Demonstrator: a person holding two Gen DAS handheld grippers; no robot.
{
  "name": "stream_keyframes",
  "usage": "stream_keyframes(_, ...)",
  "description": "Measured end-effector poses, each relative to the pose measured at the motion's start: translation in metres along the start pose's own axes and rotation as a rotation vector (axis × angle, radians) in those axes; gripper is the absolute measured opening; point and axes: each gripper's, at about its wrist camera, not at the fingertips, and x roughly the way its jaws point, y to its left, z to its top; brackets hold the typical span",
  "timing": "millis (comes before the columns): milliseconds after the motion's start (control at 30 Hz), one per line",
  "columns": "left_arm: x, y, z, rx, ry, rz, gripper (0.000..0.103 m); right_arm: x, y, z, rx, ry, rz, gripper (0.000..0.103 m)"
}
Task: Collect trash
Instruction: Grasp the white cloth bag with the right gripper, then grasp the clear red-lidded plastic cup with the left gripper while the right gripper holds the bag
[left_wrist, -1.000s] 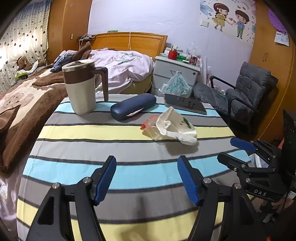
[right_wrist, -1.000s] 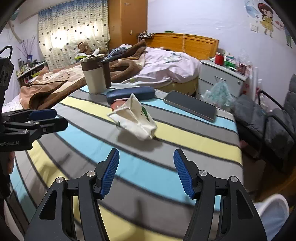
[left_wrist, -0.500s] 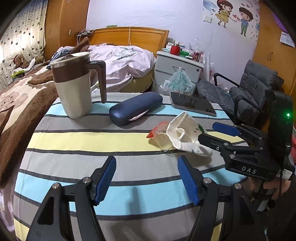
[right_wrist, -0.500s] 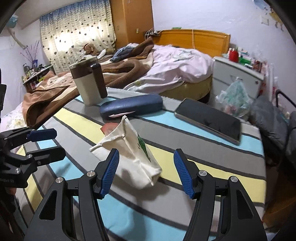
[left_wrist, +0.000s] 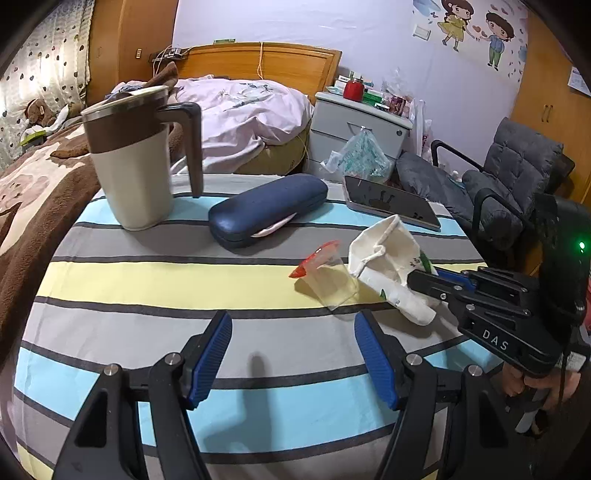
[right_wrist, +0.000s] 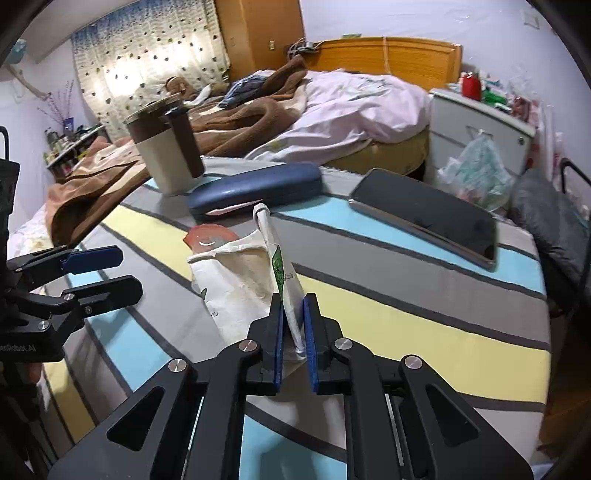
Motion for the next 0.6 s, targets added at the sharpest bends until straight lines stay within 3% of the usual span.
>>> stream_keyframes(200, 0.014, -0.008, 0.006, -0.018, 0.019, -0.014, 0.071, -0.011, -0.017, -0.004, 0.05, -0.009, -0.113, 0.012)
stream_keyframes(300, 0.02, -0.015, 0.012, -0.011, 0.011, 0.018, 0.071, -0.015, -0.021, -0.006, 0.052, -0.014, -0.162, 0.012)
stream_keyframes(400, 0.029, -0.018, 0.019, -0.034, 0.013, 0.008, 0.071, -0.017, -0.023, -0.008, 0.067, -0.023, -0.16, 0.012)
stream_keyframes(600, 0.05, -0.02, 0.026, -0.069, 0.032, 0.068, 0.071, -0.018, -0.027, -0.01, 0.083, -0.04, -0.165, 0.012)
